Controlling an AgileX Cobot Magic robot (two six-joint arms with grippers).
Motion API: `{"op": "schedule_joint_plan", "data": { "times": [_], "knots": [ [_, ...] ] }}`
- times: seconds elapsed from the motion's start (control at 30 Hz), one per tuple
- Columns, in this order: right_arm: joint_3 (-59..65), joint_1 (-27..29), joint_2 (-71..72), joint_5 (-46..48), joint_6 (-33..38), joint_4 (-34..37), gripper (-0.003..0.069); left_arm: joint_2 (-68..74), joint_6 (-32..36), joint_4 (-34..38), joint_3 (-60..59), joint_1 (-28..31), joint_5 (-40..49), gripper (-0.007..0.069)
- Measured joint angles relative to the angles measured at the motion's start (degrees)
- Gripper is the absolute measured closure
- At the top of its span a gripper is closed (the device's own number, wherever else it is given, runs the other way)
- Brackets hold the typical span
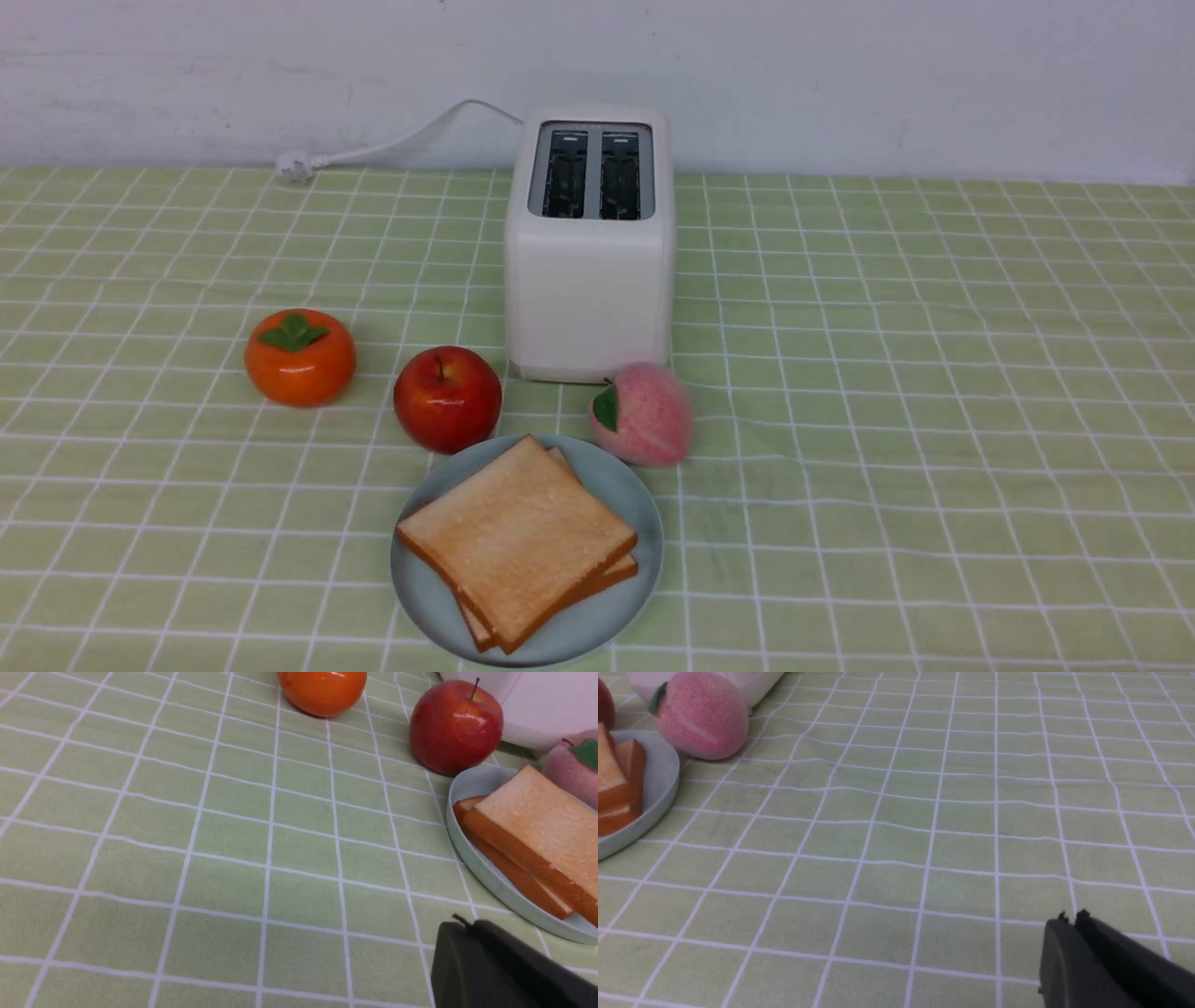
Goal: Take toasted bread from bread machine on green coffee tablecloth place on plate.
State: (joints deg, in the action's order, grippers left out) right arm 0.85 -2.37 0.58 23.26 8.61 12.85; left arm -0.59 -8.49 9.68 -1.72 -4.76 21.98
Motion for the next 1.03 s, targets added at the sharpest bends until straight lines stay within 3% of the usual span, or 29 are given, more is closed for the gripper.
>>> {"op": "schedule_joint_plan", "data": {
  "times": [1.03],
  "knots": [
    [0.0,0.0,0.0,0.0,0.0,0.0,0.0596,0.0,0.0,0.0,0.0,0.0,0.0,0.0634]
  ]
}}
